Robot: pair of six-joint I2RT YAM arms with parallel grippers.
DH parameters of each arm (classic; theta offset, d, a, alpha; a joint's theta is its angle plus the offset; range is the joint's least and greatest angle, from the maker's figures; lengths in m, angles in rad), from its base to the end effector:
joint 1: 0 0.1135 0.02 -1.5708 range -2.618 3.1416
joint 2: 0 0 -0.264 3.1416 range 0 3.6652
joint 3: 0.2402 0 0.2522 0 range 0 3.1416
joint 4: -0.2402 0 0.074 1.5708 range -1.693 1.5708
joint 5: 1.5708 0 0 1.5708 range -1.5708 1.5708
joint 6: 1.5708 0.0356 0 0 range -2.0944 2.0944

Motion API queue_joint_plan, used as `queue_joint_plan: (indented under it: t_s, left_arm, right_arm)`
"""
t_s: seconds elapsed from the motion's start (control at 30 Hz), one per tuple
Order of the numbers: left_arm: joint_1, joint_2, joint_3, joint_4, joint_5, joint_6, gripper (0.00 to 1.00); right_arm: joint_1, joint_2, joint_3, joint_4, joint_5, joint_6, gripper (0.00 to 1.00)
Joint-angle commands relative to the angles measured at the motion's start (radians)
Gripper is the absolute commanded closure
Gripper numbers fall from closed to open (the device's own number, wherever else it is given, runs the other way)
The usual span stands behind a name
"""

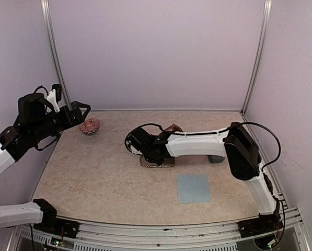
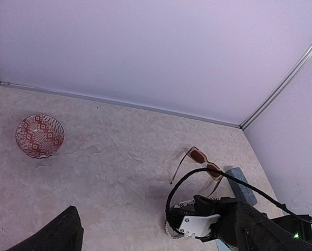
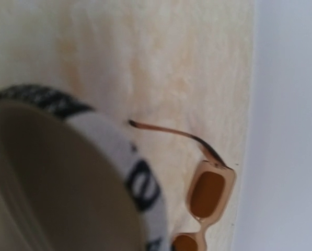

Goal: Organize the sunglasses
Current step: Place the opened sunglasses case at the center of the board.

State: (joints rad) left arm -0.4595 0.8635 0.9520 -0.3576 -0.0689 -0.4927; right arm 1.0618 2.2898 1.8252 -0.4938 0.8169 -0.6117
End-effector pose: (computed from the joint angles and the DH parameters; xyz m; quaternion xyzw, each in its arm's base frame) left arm 0.1738 -0.0833 0.3665 -0.0341 0.7946 -0.2532 0.5507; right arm 0.2645 0.4207 0.1755 -0.5695 0.6751 -0.3074 0.3542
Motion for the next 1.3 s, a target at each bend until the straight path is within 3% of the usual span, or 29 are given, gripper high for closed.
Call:
queue_joint_plan:
  t_s: [0.0,0.43,0.8,1.03,1.27]
  left_arm:
    - [0.007,-0.015,-0.027,0.004,-0.004,0.023,0.01]
    - [0.007,-0.012,-0.039,0.011,0.003,0.029,0.01]
    - [0.009,0.000,-0.039,0.021,0.014,0.020,0.01]
    - [0.009,-0.001,-0.036,0.023,0.014,0.015,0.01]
    - [0.009,0.003,-0.035,0.032,0.017,0.008,0.01]
  right_arm:
    - [0.023,0.061,0.109,-0.138,0.033,0.079,0.87]
    - [0.032,0.072,0.140,-0.178,0.002,0.133,0.60]
    - [0.032,-0.013,0.057,-0.127,-0.097,0.219,0.47]
    - [0.008,-0.161,-0.043,-0.048,-0.202,0.302,0.45]
    - [-0.051,-0.321,-0.188,-0.015,-0.466,0.416,0.46]
